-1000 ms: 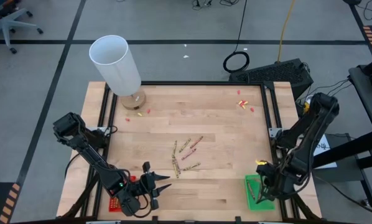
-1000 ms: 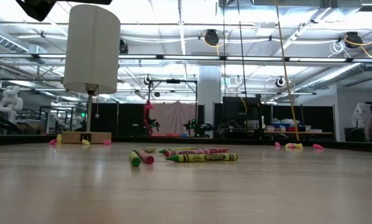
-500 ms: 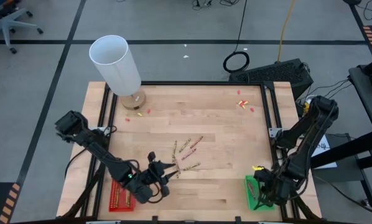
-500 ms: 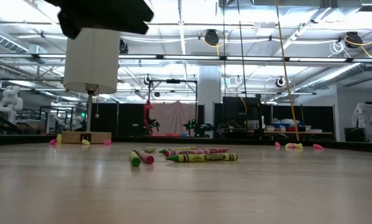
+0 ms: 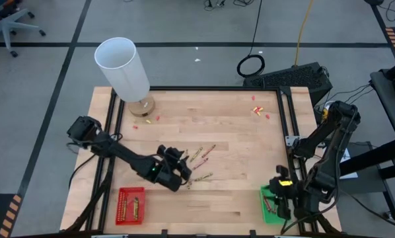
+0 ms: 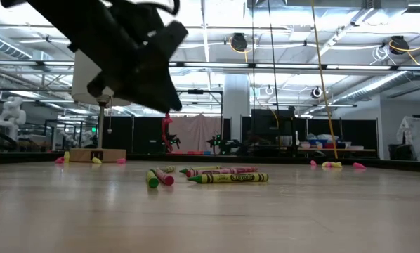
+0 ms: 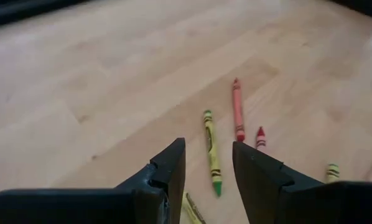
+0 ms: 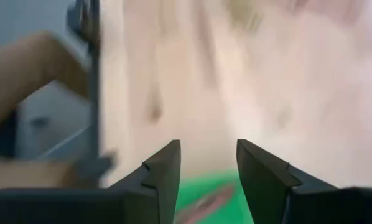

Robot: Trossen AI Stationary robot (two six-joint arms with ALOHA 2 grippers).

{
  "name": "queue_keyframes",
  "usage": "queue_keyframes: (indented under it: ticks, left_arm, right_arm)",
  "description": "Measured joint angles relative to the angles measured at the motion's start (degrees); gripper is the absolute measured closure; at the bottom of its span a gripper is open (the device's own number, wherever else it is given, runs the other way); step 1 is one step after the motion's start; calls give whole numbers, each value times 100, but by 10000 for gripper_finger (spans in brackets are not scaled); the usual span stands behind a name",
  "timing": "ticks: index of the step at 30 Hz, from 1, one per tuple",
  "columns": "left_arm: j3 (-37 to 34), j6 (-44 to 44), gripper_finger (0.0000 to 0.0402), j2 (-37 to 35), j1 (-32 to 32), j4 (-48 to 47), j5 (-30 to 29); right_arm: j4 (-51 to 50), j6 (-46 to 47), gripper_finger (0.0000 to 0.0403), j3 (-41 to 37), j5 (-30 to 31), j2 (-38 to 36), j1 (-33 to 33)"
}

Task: Sort crayons
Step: Put the green crayon into the red bin

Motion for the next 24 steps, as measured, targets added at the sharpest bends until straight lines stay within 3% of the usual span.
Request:
queue_keyframes:
  ticks: [5,8,13,24]
  left_arm:
    - [2,-590,270,320,197,67,387]
    - [0,-886,270,527,221,6,516]
    - [0,-1029,263,670,215,23,532]
    - [5,-997,216,785,504,-91,699]
  right_arm:
    - [32,-885,263,-228,1982,15,-40]
    - [75,-974,263,-420,2617,13,-108]
    - [392,-947,264,-785,2899,13,-286]
    - [2050,-1722,264,-1581,2906,15,-714]
